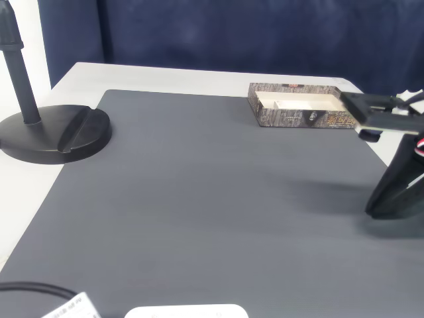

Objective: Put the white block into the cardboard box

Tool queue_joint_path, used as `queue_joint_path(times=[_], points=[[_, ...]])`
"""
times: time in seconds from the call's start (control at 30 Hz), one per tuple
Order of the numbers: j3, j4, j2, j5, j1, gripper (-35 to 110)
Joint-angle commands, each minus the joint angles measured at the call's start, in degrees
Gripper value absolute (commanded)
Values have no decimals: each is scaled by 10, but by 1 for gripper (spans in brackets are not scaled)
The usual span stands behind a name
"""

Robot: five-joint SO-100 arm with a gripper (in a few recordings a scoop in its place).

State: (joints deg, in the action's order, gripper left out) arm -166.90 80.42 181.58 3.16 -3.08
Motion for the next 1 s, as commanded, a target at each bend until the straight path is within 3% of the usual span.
queue_joint_path(times=[0.0,0.97], points=[[-22,-18,48,-16,11,-2],[-75,-72,89,-74,2,-2]])
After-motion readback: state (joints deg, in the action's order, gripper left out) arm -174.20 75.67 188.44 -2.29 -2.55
